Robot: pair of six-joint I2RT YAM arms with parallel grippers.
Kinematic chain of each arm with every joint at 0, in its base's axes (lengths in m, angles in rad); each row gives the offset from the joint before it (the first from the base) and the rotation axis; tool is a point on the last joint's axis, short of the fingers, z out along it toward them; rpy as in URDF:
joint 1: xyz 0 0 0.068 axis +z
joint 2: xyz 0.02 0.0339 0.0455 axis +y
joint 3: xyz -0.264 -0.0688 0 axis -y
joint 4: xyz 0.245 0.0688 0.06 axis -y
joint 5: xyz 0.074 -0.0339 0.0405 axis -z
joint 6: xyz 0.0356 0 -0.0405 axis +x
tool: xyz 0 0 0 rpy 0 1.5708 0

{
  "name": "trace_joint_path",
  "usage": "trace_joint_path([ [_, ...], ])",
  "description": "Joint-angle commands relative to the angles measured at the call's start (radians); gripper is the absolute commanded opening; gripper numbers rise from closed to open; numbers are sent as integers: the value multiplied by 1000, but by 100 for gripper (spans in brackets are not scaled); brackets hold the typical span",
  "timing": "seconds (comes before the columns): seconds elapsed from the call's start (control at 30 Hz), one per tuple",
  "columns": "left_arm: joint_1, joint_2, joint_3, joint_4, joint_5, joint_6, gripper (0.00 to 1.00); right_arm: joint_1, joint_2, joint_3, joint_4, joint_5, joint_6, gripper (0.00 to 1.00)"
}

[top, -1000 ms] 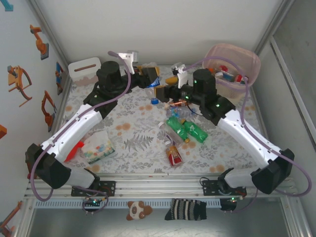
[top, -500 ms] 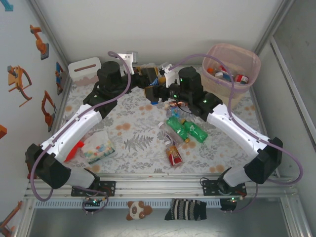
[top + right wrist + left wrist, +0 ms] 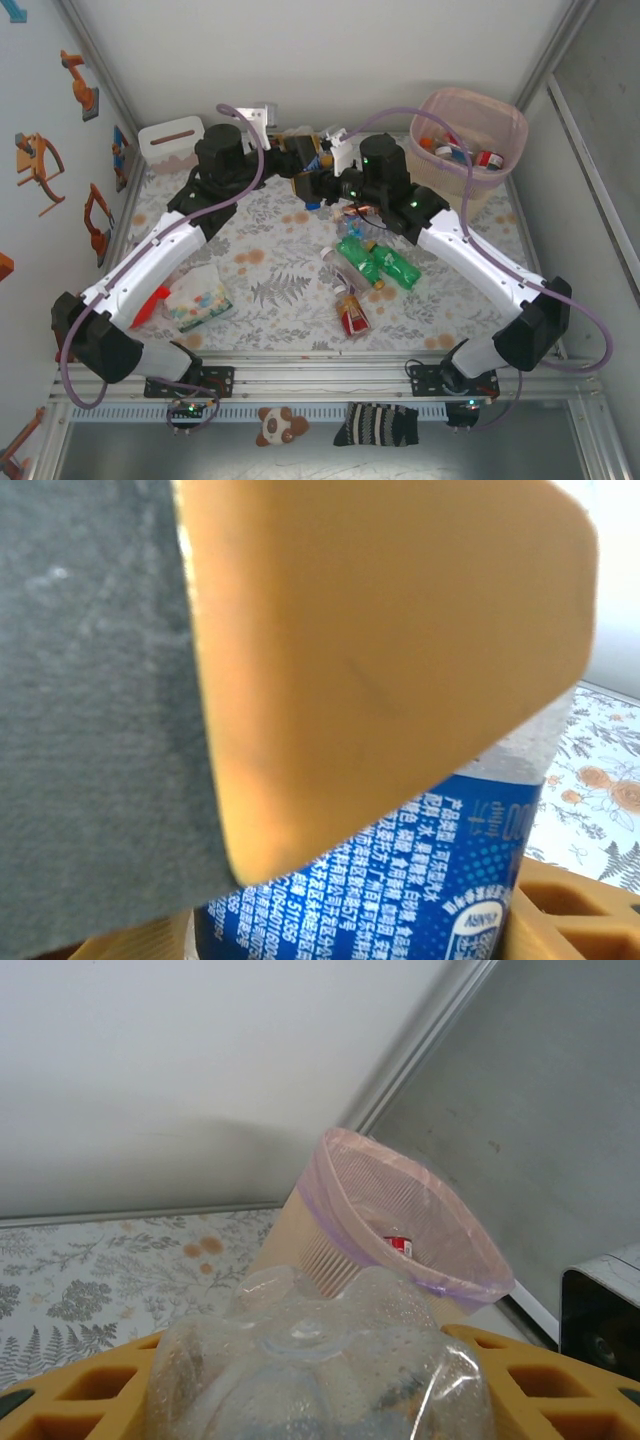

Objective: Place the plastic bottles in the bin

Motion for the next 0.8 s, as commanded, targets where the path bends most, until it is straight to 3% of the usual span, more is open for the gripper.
trace_joint_path([
  [0.0, -1, -48, -12, 20, 6, 5, 58, -2, -4, 32, 11, 36, 17, 59],
  [0.37, 32, -135, -43, -28, -65, 6, 82, -14, -41, 63, -47, 101, 11, 56],
  [0.6, 64, -203, -85, -63, -84, 13, 85, -64, -69, 111, -138, 151, -3, 54],
  [0.77, 72, -223, -114, -81, -82, 12, 85, -155, -83, 186, -254, 205, 41, 53],
])
